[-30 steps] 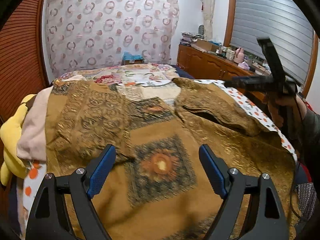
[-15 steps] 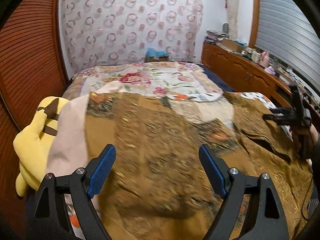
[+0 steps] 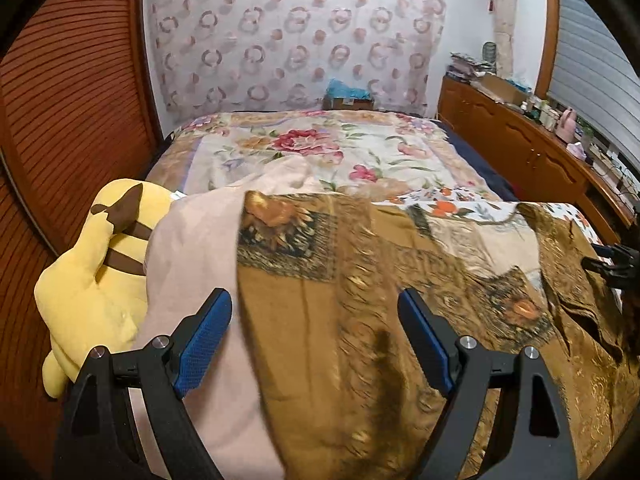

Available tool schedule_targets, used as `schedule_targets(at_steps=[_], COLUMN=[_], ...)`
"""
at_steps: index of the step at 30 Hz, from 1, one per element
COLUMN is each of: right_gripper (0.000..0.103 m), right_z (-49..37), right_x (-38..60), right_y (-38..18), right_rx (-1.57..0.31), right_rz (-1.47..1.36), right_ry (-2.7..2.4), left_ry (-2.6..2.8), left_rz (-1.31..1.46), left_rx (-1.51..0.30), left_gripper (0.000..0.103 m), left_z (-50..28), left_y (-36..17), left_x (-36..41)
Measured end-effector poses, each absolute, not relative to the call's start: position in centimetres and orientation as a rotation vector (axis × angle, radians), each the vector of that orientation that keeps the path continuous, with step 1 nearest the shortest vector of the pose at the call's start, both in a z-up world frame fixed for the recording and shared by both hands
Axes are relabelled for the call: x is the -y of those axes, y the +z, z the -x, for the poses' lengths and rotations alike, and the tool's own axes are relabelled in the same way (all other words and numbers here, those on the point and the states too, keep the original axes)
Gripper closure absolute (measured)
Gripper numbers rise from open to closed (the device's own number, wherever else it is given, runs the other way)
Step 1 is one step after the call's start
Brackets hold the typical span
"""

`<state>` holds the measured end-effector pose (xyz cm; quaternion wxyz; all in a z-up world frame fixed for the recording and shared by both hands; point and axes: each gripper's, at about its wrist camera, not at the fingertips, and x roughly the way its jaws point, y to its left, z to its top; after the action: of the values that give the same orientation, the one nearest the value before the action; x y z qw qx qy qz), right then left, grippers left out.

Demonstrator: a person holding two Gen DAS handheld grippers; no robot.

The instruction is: Fold small clothes

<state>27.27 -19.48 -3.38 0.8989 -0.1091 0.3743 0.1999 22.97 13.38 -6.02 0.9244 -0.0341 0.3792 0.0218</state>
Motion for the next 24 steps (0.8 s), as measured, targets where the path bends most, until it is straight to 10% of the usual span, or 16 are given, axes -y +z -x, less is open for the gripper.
schedule_targets(at_steps=[10, 22, 24], right_gripper=[0.030, 0.030, 0.030], right_z=[-27.2, -27.2, -27.2], right_x=[19.5, 19.5, 19.5], right_y=[-3.3, -3.4, -3.3], right_rx=[-0.776, -0.775, -0.775], right_rz=[0.227, 0.228, 0.228], right_ry=[0.416, 0.414, 0.415], left_ry=[0.047, 0.000, -0.023], left_rz=[0.087, 0.185, 0.184], left_rx=[-0.779, -0.786, -0.784], left_gripper=[0.019, 0.070, 0.092], left_z=[-24.1, -25.2, -25.1], left_y=[-5.8, -6.0, -5.8], left_x=[-15.2, -16.8, -16.6])
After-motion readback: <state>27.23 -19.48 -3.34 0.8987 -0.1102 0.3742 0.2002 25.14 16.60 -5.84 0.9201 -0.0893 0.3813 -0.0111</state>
